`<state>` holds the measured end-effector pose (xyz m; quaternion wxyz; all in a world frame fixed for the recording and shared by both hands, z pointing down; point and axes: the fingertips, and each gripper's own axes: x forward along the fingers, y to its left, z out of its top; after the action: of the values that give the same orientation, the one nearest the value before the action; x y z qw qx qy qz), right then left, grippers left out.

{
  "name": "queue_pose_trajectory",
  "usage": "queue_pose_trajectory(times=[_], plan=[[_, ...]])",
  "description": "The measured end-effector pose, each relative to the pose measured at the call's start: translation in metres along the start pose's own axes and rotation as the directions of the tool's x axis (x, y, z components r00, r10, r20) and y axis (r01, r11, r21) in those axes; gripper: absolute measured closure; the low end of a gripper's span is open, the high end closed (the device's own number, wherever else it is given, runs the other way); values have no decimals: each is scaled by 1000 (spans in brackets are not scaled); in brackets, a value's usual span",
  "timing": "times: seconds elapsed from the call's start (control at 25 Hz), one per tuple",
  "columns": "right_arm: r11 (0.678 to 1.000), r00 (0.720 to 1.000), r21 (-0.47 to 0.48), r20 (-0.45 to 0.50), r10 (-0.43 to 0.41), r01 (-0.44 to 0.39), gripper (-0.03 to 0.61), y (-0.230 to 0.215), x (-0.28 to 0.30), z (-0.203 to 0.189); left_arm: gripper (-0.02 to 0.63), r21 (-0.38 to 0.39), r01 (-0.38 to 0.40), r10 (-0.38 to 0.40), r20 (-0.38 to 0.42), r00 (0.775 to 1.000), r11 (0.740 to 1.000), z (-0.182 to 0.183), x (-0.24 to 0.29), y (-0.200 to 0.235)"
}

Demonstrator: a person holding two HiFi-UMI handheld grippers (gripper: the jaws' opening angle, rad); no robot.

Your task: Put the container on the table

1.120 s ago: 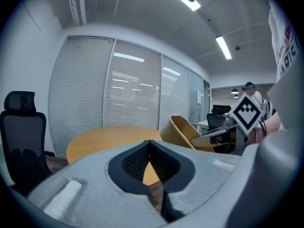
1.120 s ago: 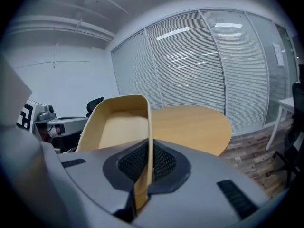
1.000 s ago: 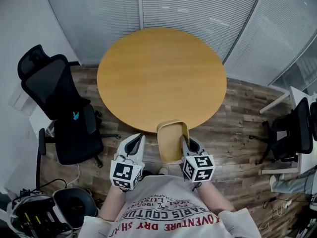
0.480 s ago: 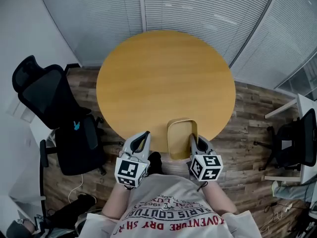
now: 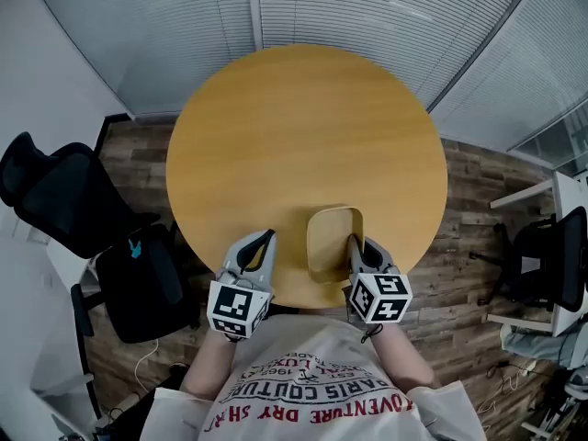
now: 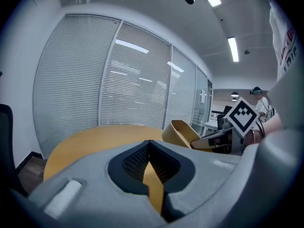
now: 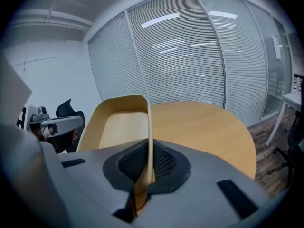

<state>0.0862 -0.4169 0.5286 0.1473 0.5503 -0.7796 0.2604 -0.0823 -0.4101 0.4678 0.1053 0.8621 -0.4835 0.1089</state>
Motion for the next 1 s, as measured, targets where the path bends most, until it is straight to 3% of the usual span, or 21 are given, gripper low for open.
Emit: queue_pose_trajectory(times=[0.48, 0.8, 1.0], plan=[[997, 982, 12, -176, -69, 72, 568, -16, 94, -36, 615, -46, 47, -49, -52, 997, 998, -22, 56, 55], [988, 929, -1, -343, -143, 152, 568, -50, 137, -91, 615, -79, 67, -76, -112, 991, 995, -44, 84, 66], [984, 902, 38, -407, -145, 176, 568, -62, 148, -111, 615, -92, 59, -71, -135, 988, 994, -53, 93, 71]])
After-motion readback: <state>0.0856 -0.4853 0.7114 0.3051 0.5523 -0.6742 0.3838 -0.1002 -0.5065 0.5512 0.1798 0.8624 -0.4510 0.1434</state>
